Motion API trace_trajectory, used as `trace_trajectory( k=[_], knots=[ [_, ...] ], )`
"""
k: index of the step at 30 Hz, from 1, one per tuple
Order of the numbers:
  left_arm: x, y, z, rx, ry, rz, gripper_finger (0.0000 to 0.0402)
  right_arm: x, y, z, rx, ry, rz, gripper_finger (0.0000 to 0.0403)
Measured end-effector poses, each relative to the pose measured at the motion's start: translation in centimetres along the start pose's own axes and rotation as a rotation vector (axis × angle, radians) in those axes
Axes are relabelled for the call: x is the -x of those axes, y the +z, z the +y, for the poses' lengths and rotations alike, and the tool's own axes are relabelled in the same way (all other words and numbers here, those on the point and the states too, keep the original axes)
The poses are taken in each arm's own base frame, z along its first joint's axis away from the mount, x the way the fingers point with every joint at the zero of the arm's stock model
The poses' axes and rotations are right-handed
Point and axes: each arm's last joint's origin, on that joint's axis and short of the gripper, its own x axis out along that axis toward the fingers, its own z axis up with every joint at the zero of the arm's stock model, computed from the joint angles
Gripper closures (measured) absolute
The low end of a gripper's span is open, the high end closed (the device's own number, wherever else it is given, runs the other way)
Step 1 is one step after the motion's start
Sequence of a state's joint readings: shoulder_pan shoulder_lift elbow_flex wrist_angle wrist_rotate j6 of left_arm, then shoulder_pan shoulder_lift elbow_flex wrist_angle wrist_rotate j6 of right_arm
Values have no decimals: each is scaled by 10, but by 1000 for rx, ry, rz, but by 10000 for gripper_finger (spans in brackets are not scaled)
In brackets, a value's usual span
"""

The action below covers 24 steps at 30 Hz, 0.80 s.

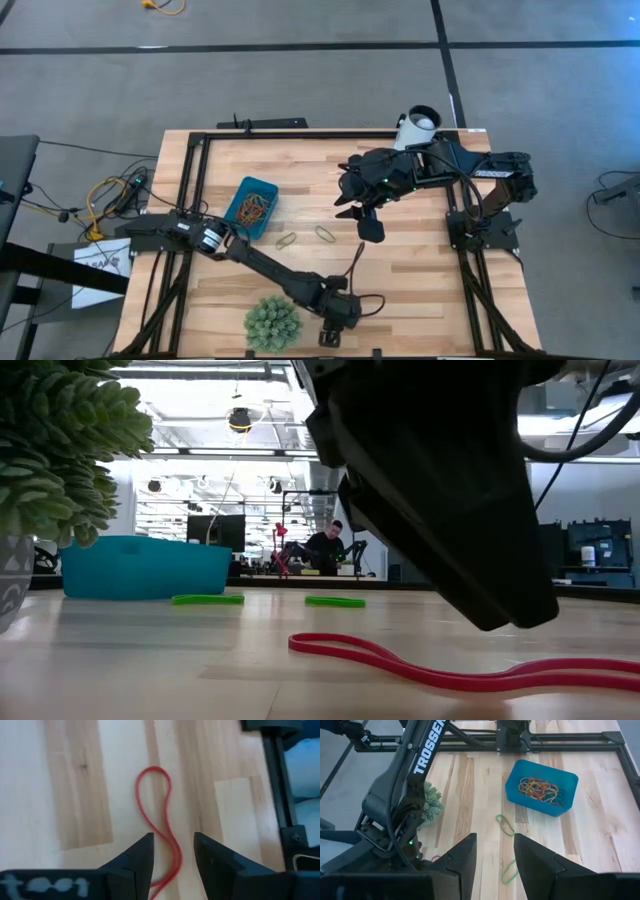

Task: Pick and place items into bin
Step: Put the red rubber band into the blue bin

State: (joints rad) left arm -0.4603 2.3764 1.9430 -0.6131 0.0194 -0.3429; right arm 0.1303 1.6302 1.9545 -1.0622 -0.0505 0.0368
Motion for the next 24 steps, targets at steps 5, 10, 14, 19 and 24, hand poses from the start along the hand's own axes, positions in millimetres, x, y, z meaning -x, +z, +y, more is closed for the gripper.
trace_trajectory(
  k=[5, 10, 14, 19, 24],
  knots=[
    [-1, -2, 2, 17, 27, 3, 274, 0, 0, 0, 0, 1, 0, 278],
    [-4, -3, 1, 19, 20, 4, 274, 0, 0, 0, 1, 1, 1, 278],
    [-14, -8, 1, 30, 17, 35, 274, 0, -2, 0, 0, 5, 17, 278],
    [-17, -10, 1, 39, 13, 53, 274, 0, -12, 6, -15, 16, 121, 278],
    [-16, -10, 2, 45, 20, 52, 274, 1, -19, 18, -26, 35, 194, 278]
  ],
)
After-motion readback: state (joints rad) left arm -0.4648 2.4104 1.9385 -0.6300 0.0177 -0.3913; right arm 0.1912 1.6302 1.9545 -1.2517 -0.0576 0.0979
